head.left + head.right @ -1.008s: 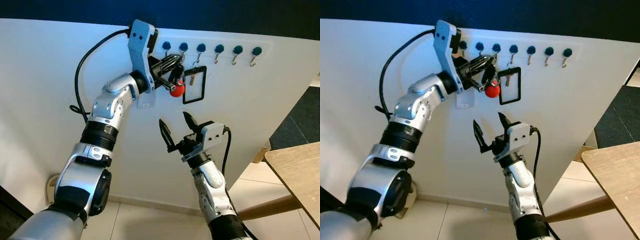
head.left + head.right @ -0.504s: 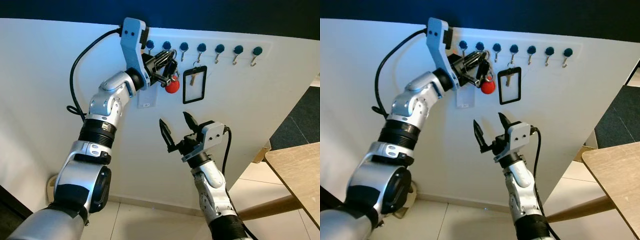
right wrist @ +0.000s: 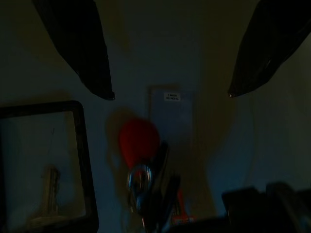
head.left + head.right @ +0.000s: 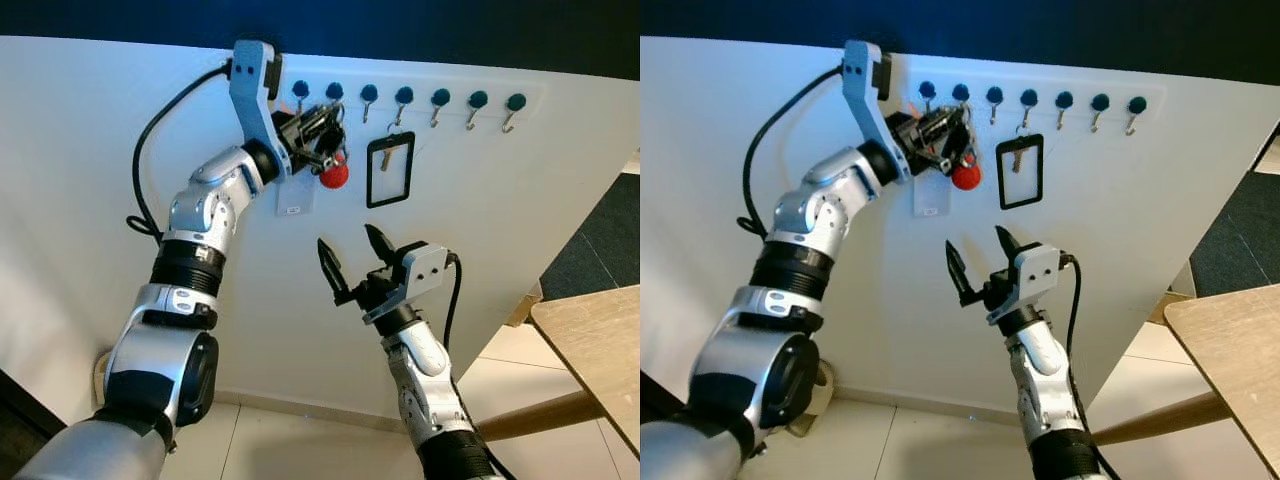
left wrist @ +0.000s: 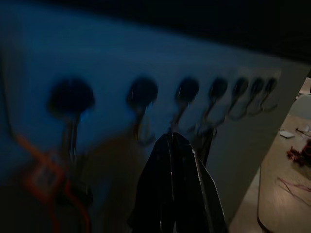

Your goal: Hang keys on a hook

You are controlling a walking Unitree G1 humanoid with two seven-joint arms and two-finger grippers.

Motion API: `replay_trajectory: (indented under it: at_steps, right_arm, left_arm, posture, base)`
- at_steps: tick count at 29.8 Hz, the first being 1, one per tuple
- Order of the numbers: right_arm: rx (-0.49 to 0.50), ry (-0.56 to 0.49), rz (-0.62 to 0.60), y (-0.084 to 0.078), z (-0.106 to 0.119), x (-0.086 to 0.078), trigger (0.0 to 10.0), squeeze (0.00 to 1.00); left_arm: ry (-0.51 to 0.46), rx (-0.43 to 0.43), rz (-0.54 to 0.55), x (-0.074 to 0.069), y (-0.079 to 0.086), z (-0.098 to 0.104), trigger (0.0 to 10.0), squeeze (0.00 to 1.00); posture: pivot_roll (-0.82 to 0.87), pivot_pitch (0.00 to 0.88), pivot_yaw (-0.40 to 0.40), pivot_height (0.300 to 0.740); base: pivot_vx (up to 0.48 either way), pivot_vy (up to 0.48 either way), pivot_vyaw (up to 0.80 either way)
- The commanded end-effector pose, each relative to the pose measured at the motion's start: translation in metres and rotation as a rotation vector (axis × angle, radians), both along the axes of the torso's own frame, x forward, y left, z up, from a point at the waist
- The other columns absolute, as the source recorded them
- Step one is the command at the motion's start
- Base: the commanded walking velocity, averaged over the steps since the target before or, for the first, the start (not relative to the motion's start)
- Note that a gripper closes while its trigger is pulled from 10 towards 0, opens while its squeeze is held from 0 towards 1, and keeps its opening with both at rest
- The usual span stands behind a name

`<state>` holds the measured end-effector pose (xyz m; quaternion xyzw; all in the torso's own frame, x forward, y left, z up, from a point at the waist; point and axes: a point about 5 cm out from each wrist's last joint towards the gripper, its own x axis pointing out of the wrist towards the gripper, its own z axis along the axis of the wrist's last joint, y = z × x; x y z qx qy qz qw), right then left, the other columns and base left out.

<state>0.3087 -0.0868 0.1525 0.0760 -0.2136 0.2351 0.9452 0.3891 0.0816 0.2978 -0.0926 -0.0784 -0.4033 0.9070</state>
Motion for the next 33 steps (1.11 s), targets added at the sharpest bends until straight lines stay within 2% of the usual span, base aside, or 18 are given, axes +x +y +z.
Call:
replay_trajectory:
  at_steps: [1,12,14,21,26,33]
  right_arm:
    - [-0.003,0.014,0.003,-0.001,-0.003,-0.002,10.0,0.00]
    - [-0.002,0.016,0.002,-0.001,-0.003,-0.002,10.0,0.00]
    - [0.000,0.015,0.002,-0.001,-0.002,-0.002,10.0,0.00]
    - [0.005,0.012,0.001,-0.001,-0.001,-0.002,10.0,0.00]
    - [0.008,0.012,0.001,-0.001,-0.001,-0.001,10.0,0.00]
    - [0.008,0.012,0.002,0.000,-0.001,-0.001,10.0,0.00]
  left_arm:
    - [-0.009,0.026,-0.020,-0.003,0.000,0.001,10.0,0.00]
    - [0.014,0.031,-0.028,-0.004,-0.004,-0.002,10.0,0.00]
    - [0.008,0.010,-0.023,-0.004,-0.003,0.001,10.0,0.00]
    - [-0.086,-0.069,-0.099,-0.012,-0.004,0.020,10.0,0.00]
    - [-0.112,-0.104,-0.098,-0.013,-0.004,0.027,10.0,0.00]
    - [-0.064,-0.051,-0.015,-0.004,0.000,0.020,10.0,0.00]
  posture:
    - [0.03,0.063,-0.007,0.740]
    - [0.03,0.062,-0.005,0.740]
    - [0.03,0.063,-0.004,0.740]
    - [0.03,0.064,-0.006,0.740]
    - [0.03,0.063,-0.004,0.740]
    - [0.03,0.060,-0.002,0.740]
  base:
    - [0.000,0.000,0.00]
    - [0.000,0.000,0.00]
    - [0.000,0.000,0.00]
    - [0.000,0.000,0.00]
    - [0.000,0.000,0.00]
    - [0.000,0.000,0.00]
